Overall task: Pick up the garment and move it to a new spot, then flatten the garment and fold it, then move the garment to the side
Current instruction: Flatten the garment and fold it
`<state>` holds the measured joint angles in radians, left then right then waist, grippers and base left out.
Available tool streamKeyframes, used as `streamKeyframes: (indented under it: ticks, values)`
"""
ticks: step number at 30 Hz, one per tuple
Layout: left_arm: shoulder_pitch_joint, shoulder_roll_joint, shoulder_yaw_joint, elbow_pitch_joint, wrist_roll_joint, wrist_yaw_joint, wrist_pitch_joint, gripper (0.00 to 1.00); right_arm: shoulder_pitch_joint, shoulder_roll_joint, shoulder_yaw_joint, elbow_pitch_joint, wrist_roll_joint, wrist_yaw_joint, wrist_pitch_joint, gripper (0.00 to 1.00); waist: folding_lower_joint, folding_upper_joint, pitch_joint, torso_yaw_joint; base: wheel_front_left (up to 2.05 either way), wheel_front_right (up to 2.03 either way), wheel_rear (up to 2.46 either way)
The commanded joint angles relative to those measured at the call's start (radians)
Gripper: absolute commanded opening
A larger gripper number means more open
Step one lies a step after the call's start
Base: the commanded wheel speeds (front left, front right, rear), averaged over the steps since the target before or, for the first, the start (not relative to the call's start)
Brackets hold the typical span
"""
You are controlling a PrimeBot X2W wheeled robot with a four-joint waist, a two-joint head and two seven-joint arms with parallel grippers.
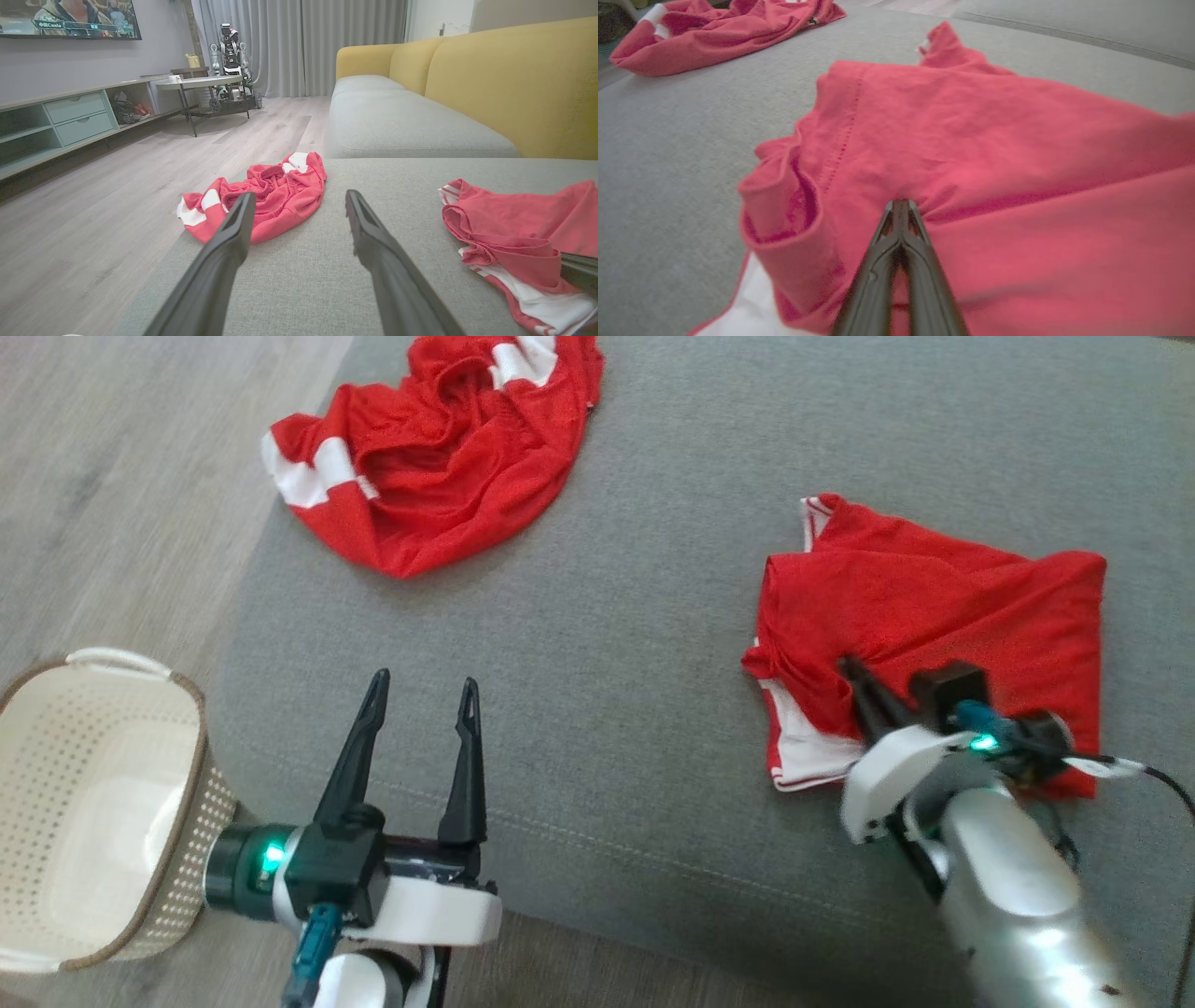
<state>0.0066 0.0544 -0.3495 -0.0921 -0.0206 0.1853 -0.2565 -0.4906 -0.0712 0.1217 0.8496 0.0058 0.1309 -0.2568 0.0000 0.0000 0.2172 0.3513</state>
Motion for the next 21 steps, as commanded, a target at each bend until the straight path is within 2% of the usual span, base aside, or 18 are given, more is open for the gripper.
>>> streamKeyframes:
  ticks: [1, 5, 6, 9, 14, 15, 16, 17, 18, 19, 21]
  values:
    - [-0.043, -0.004, 0.021, -0.03, -0.004, 0.006, -0.005, 1.0, -0.007, 0.019, 0.073, -0.001, 0.029, 0.0, -0.005, 0.0, 0.0, 0.0, 0.005, 0.011, 0.0, 0.0, 0.0]
    - [-0.043, -0.004, 0.016, -0.025, -0.004, 0.009, -0.005, 1.0, 0.032, 0.02, 0.226, -0.021, 0.162, 0.0, -0.005, 0.0, 0.0, 0.0, -0.003, 0.016, 0.0, 0.0, 0.0]
    - [-0.043, -0.004, 0.016, -0.025, -0.004, 0.009, -0.005, 1.0, 0.032, 0.02, 0.226, -0.021, 0.162, 0.0, -0.005, 0.0, 0.0, 0.0, -0.003, 0.016, 0.0, 0.0, 0.0]
    - [-0.037, -0.004, 0.02, -0.025, 0.001, 0.012, -0.005, 1.0, 0.065, 0.021, 0.312, -0.061, 0.275, 0.0, -0.005, 0.0, 0.0, 0.0, -0.018, 0.003, 0.0, 0.0, 0.0]
    - [-0.021, 0.002, 0.028, -0.033, 0.009, 0.014, -0.005, 1.0, 0.111, 0.021, 0.39, -0.177, 0.398, 0.0, -0.005, 0.0, 0.0, 0.0, -0.052, -0.042, 0.0, 0.0, 0.0]
    - [-0.018, 0.004, 0.03, -0.036, 0.011, 0.015, -0.005, 1.0, 0.118, 0.021, 0.388, -0.208, 0.396, 0.0, -0.005, 0.08, 0.0, 0.0, -0.06, -0.053, 0.0, 0.0, 0.0]
    - [-0.013, 0.007, 0.033, -0.038, 0.012, 0.017, -0.005, 1.0, 0.128, 0.021, 0.378, -0.239, 0.389, 0.0, -0.005, 0.24, 0.0, 0.0, -0.069, -0.065, 0.0, 0.0, 0.0]
    - [-0.008, 0.009, 0.038, -0.04, 0.011, 0.02, -0.005, 1.0, 0.139, 0.021, 0.357, -0.271, 0.381, 0.0, -0.005, 0.44, 0.0, 0.0, -0.079, -0.078, 0.0, 0.0, 0.0]
    - [-0.003, 0.012, 0.044, -0.044, 0.011, 0.023, -0.005, 1.0, 0.15, 0.02, 0.331, -0.304, 0.366, 0.0, -0.005, 0.9, 0.0, 0.0, -0.086, -0.092, 0.0, 0.0, 0.0]
    - [0.002, 0.015, 0.051, -0.048, 0.01, 0.027, -0.005, 1.0, 0.161, 0.017, 0.306, -0.34, 0.346, 0.0, -0.005, 1.0, 0.0, 0.0, -0.093, -0.107, 0.0, 0.0, 0.0]
    - [0.009, 0.018, 0.066, -0.056, 0.005, 0.031, -0.005, 1.0, 0.185, 0.007, 0.244, -0.42, 0.301, 0.0, -0.005, 1.0, 0.0, 0.0, -0.103, -0.133, 0.0, 0.0, 0.0]
